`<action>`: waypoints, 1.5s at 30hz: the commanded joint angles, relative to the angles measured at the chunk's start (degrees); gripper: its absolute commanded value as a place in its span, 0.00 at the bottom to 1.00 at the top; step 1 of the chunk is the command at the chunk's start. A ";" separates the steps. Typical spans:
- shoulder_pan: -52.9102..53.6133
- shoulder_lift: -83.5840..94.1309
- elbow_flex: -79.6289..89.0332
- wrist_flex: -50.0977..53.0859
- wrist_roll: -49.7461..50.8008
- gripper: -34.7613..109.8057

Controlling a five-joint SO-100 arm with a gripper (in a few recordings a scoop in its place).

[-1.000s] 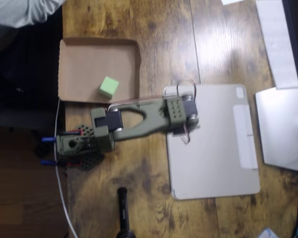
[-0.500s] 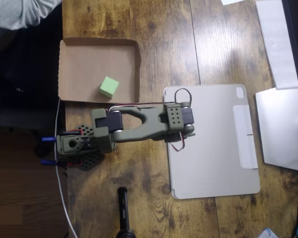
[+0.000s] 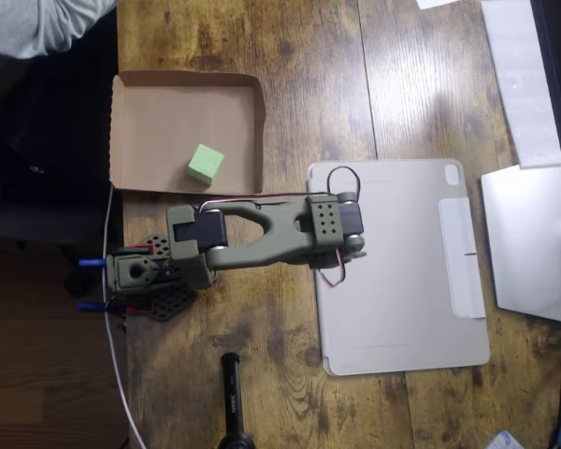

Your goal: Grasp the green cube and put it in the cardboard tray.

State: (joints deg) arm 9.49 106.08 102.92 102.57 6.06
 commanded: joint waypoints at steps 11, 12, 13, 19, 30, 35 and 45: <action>-1.32 1.58 1.05 0.62 -2.02 0.24; -1.41 2.20 1.05 0.62 -2.02 0.24; -1.41 2.90 1.05 0.62 -2.02 0.24; -1.49 4.22 0.97 0.62 -2.46 0.24; -1.58 4.57 0.97 0.62 -2.46 0.24; -1.05 4.04 1.14 0.53 -2.99 0.24; -2.29 1.49 1.93 0.09 -6.42 0.24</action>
State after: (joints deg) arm 7.38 106.79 104.24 102.13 0.44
